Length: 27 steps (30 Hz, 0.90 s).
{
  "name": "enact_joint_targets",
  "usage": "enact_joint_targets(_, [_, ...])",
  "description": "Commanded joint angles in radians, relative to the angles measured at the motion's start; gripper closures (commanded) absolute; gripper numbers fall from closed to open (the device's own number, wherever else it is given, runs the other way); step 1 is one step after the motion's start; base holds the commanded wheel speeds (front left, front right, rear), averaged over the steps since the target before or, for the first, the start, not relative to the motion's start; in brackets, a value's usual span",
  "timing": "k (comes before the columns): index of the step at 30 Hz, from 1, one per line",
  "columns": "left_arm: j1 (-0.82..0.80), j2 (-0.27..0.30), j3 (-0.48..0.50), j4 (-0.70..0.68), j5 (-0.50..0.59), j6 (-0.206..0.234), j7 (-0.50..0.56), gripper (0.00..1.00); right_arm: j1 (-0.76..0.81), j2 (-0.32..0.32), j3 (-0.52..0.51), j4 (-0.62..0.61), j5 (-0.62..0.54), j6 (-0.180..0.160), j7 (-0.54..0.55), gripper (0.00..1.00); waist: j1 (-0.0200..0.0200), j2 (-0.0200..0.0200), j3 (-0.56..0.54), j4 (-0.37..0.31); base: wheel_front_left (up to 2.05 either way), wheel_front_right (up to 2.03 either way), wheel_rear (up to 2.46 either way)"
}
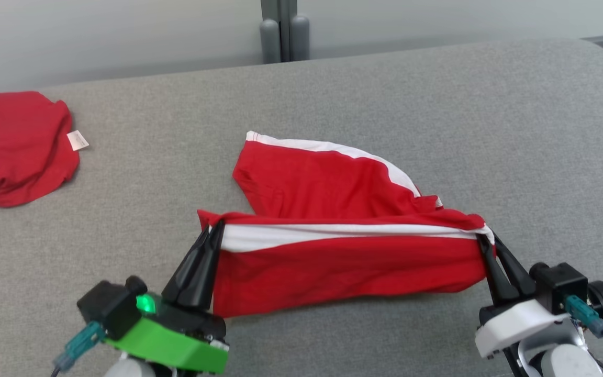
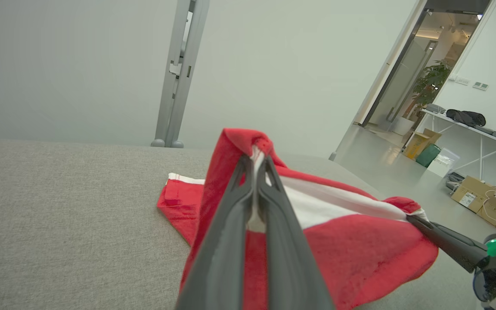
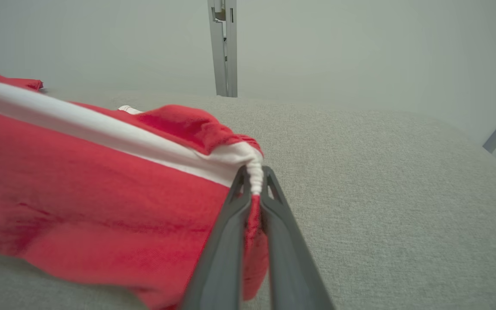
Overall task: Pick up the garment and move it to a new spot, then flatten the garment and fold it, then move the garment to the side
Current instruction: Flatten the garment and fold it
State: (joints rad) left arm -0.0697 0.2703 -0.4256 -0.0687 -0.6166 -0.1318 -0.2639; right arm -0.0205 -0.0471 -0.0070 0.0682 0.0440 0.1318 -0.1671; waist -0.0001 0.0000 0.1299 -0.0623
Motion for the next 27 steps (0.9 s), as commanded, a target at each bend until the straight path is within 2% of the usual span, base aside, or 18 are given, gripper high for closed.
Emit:
enact_joint_targets(1, [-0.041, 0.011, -0.003, 0.026, -0.013, 0.002, -0.001, 1.0, -0.027, -0.005, -0.006, 0.02, 0.001, -0.002, -0.008, 1.0, 0.0001, 0.0, 0.026, -0.004, 0.0, 0.0, 0.0])
enact_joint_targets(13, [-0.419, 0.043, -0.138, 0.33, -0.048, 0.002, -0.001, 1.0, -0.256, -0.005, 0.017, 0.189, -0.009, -0.002, -0.004, 0.99, 0.0001, 0.0, 0.154, -0.049, 0.0, 0.0, 0.0])
enact_joint_targets(24, [-0.729, 0.051, -0.279, 0.642, -0.148, 0.002, 0.013, 1.0, -0.45, -0.005, 0.013, 0.362, 0.004, -0.002, -0.045, 0.99, 0.0001, 0.0, 0.282, -0.086, 0.0, 0.0, 0.0])
enact_joint_targets(26, [-0.765, 0.045, -0.295, 0.692, -0.161, 0.002, 0.013, 1.0, -0.475, -0.005, 0.019, 0.393, 0.009, -0.002, -0.052, 0.93, 0.0001, 0.0, 0.294, -0.087, 0.0, 0.0, 0.0])
enact_joint_targets(27, [-0.782, 0.042, -0.301, 0.718, -0.167, 0.002, 0.013, 1.0, -0.488, -0.006, 0.022, 0.406, 0.008, -0.002, -0.055, 0.84, 0.0001, 0.0, 0.299, -0.088, 0.0, 0.0, 0.0])
